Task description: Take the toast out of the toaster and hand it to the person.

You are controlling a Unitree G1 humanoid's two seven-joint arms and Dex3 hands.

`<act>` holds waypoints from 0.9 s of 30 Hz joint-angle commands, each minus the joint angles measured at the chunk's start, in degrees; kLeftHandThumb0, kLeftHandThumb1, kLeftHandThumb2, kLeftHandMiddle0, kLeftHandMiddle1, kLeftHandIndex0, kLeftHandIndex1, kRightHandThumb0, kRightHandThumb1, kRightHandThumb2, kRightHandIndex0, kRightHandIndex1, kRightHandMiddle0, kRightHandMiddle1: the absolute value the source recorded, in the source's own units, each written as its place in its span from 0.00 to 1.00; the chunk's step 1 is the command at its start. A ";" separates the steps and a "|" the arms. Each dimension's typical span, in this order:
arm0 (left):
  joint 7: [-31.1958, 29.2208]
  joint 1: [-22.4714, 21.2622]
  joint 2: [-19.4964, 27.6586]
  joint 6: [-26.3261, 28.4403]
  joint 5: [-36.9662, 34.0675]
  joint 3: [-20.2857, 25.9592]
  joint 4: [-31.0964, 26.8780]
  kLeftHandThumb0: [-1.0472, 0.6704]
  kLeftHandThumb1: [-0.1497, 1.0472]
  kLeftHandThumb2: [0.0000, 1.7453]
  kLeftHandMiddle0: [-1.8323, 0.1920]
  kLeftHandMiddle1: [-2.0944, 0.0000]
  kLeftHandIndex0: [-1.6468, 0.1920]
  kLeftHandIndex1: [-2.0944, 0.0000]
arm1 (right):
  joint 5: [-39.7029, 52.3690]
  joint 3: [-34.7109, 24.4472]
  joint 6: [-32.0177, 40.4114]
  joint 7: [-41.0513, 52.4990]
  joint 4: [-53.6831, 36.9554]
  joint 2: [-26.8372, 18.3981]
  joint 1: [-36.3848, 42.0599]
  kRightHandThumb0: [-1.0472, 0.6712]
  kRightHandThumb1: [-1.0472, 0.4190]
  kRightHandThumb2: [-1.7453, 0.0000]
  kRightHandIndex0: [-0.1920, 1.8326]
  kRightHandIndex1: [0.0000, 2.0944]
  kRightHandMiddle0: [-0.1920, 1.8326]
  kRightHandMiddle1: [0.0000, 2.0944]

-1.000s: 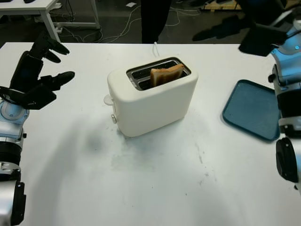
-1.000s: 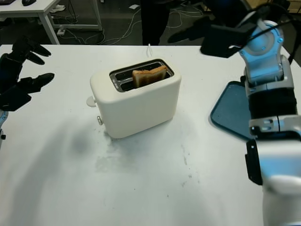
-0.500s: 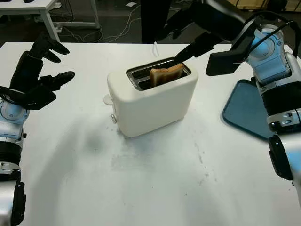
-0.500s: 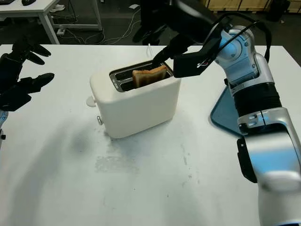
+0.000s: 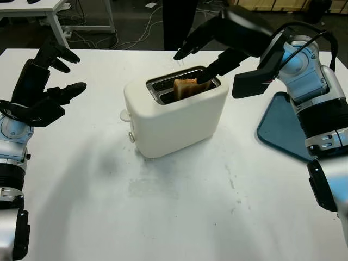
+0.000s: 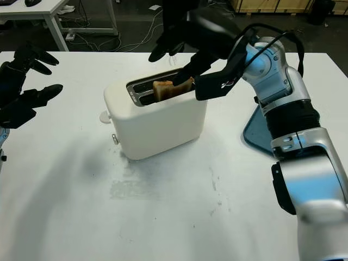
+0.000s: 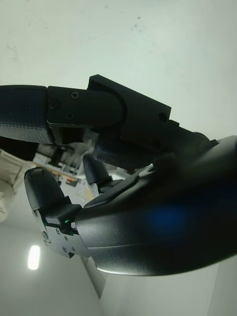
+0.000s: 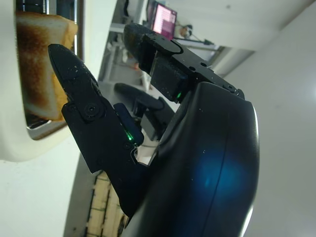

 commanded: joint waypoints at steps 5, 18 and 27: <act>0.45 0.90 -0.34 0.47 -0.33 0.56 -0.73 0.00 0.89 0.26 0.91 0.17 0.90 0.23 | -1.21 1.70 0.25 0.34 2.66 0.96 -0.01 0.36 0.26 0.99 0.46 0.26 0.57 0.00; 0.43 0.98 -0.46 -0.12 -0.55 0.71 -0.18 0.00 0.89 0.25 0.91 0.17 0.90 0.24 | -6.03 4.57 -2.38 -5.22 9.07 2.04 -0.52 0.44 0.27 1.00 0.49 0.25 0.58 0.01; 0.32 1.22 -0.68 -0.03 -0.98 0.91 -0.22 0.00 0.89 0.25 0.91 0.17 0.90 0.24 | -9.15 6.78 -1.09 -6.04 8.18 1.80 -0.35 0.45 0.24 1.00 0.49 0.22 0.57 0.00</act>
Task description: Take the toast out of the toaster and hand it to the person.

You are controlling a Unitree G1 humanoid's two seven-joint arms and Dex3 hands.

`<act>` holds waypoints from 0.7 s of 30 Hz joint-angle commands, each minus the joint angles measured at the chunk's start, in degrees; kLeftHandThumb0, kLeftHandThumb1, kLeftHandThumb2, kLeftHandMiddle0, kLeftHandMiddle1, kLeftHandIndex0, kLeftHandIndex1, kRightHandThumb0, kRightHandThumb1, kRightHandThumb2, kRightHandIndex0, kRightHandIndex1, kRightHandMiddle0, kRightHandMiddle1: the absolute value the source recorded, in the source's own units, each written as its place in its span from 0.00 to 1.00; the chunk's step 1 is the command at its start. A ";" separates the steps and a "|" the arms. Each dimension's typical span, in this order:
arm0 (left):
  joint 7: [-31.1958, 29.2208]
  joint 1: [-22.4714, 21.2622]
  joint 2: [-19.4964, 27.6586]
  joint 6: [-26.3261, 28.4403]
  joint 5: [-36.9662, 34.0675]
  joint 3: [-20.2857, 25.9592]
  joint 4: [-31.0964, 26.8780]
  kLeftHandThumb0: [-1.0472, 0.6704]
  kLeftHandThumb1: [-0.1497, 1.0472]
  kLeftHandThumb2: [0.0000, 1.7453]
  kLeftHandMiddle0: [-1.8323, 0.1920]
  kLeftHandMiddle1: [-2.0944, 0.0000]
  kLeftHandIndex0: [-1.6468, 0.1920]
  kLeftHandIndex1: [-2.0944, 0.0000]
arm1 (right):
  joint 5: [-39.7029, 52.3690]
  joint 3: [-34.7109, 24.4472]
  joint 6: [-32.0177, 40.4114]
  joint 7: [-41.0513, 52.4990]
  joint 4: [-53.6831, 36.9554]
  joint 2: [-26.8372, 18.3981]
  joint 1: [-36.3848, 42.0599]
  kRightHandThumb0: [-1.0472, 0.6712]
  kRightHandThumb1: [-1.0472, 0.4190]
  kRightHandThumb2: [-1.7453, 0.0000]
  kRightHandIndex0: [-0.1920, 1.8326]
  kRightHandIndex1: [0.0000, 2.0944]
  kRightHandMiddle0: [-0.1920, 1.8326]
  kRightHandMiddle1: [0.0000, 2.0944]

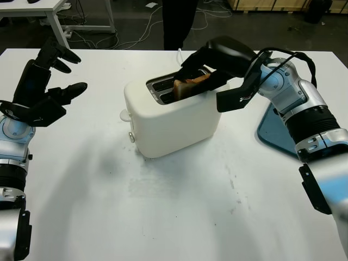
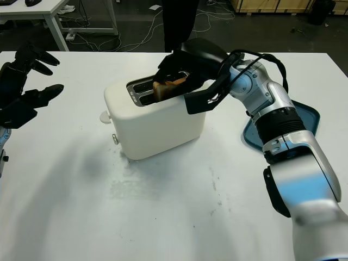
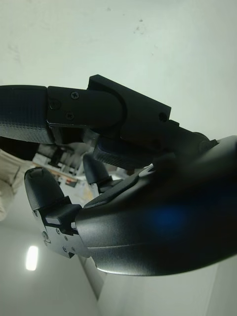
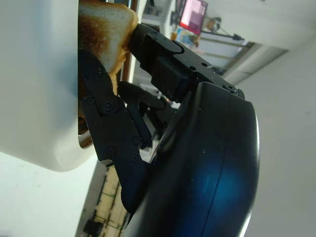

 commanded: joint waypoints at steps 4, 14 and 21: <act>0.47 1.18 -0.09 -0.24 -0.39 0.59 -0.59 0.00 0.89 0.25 0.91 0.17 0.90 0.24 | -1.19 1.28 0.23 0.21 -0.12 0.52 0.71 0.47 0.25 1.00 0.50 0.22 0.58 0.00; 0.50 1.33 0.00 -0.10 -0.35 0.69 -0.89 0.00 0.89 0.26 0.91 0.17 0.90 0.24 | -6.10 4.35 -0.40 -1.96 -2.54 -0.99 0.79 0.28 0.19 0.99 0.57 0.74 0.52 0.66; 0.37 1.22 -0.14 0.16 -0.47 0.79 -0.71 0.00 0.89 0.25 0.91 0.17 0.90 0.24 | -12.34 4.92 -4.10 -16.32 -3.55 -2.45 1.45 0.26 0.09 0.75 0.64 0.83 0.51 0.82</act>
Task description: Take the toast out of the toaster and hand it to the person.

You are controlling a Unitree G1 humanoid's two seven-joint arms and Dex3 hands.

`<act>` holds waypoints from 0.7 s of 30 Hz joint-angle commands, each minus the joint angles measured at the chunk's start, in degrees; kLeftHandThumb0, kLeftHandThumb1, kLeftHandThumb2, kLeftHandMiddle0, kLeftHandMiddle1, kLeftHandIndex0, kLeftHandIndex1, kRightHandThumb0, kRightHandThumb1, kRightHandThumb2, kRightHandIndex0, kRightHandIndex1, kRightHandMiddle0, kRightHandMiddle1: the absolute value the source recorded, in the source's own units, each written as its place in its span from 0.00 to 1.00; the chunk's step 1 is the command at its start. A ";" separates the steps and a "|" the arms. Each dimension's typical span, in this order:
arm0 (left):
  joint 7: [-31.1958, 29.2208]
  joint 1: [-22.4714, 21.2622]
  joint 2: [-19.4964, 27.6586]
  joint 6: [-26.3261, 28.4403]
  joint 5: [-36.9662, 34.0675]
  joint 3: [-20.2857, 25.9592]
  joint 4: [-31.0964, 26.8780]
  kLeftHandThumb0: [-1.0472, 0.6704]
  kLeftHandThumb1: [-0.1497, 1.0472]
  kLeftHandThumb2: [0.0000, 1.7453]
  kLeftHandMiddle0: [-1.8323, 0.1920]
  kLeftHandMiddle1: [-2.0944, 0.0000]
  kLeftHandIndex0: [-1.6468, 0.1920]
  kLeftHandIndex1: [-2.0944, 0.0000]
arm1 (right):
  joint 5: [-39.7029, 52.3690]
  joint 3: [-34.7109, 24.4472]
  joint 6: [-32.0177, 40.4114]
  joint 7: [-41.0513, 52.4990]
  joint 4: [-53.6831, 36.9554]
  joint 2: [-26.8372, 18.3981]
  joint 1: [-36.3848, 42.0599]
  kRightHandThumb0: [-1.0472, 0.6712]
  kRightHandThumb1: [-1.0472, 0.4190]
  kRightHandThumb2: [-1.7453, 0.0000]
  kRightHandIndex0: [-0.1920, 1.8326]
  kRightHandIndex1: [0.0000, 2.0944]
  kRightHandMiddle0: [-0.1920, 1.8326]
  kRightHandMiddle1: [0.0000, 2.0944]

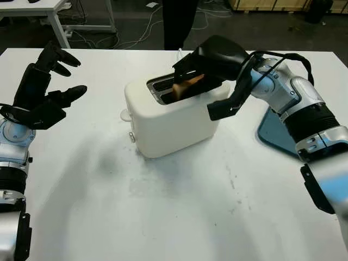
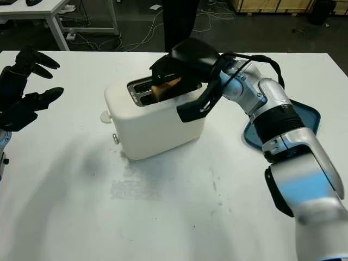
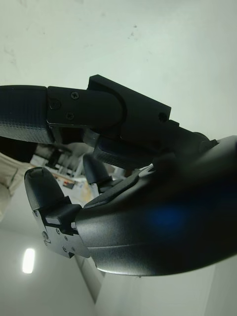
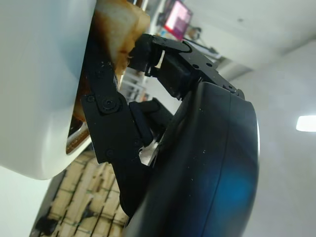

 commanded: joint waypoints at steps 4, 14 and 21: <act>0.65 0.20 0.10 0.20 -0.08 0.39 -0.59 0.00 0.89 0.26 0.91 0.17 0.90 0.23 | -3.03 -0.09 -1.35 -6.87 0.05 -0.72 0.11 0.27 0.09 0.67 0.63 0.83 0.50 0.83; 0.81 0.22 0.21 -0.13 -0.02 0.35 -0.26 0.00 0.89 0.26 0.91 0.17 0.90 0.23 | 0.89 -4.70 -2.12 -12.14 5.57 0.07 -3.74 0.30 0.09 0.72 0.62 0.83 0.48 0.83; 0.41 0.42 0.20 0.54 -0.40 0.41 -0.74 0.00 0.89 0.25 0.91 0.17 0.90 0.23 | 17.37 -13.72 -4.31 -2.33 16.70 1.84 -9.70 0.29 0.09 0.74 0.56 0.83 0.42 0.83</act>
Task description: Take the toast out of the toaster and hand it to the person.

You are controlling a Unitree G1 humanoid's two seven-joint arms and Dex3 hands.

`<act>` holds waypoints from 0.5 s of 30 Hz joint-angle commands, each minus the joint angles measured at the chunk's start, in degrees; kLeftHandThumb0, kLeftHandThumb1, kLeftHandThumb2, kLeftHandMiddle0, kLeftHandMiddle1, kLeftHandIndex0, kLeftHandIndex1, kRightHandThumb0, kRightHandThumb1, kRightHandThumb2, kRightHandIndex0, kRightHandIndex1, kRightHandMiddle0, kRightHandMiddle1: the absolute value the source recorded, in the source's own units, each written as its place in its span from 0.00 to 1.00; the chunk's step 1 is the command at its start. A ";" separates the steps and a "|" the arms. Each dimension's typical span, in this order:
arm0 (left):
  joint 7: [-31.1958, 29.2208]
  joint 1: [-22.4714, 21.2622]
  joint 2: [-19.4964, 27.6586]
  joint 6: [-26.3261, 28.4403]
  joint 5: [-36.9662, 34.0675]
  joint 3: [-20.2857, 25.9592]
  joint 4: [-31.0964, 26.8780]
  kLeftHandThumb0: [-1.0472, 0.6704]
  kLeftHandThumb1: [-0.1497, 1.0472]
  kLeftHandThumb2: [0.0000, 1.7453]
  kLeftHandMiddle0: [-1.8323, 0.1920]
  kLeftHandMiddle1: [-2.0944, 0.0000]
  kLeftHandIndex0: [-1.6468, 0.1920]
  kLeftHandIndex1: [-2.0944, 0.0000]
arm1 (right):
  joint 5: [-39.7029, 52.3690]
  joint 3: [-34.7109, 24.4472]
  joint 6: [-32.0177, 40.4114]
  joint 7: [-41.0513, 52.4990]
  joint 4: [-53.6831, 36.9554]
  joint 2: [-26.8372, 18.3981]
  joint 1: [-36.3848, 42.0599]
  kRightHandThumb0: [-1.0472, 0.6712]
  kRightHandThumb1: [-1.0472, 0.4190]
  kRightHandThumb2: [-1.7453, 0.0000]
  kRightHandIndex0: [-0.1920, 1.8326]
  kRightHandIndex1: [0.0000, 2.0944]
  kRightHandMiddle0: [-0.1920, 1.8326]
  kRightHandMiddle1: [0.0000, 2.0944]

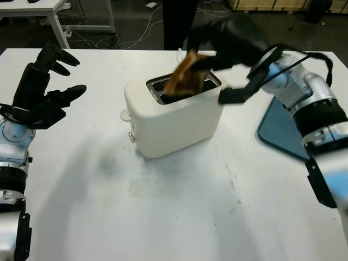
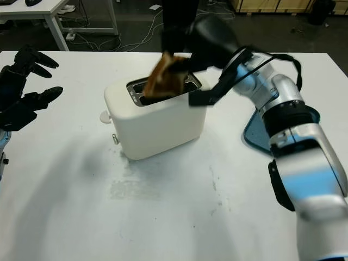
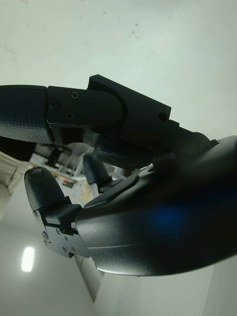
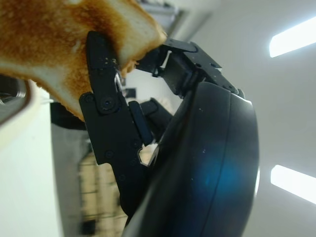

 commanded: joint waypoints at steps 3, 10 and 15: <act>-0.01 0.48 0.25 0.22 -0.38 0.40 -0.62 0.00 0.89 0.25 0.91 0.17 0.90 0.23 | 9.45 -6.26 1.18 5.30 4.17 1.01 -5.14 0.27 0.09 0.75 0.60 0.83 0.47 0.83; -0.10 0.47 0.29 0.55 -0.38 0.44 -0.76 0.00 0.89 0.25 0.91 0.17 0.90 0.23 | 15.26 -12.73 8.52 6.07 8.88 0.03 -8.13 0.31 0.09 0.76 0.63 0.83 0.51 0.83; -0.20 0.09 0.23 -0.18 -0.45 0.36 -0.19 0.00 0.89 0.25 0.91 0.17 0.90 0.23 | 17.79 -15.95 15.36 3.58 13.55 1.23 -8.45 0.35 0.09 0.78 0.60 0.83 0.49 0.83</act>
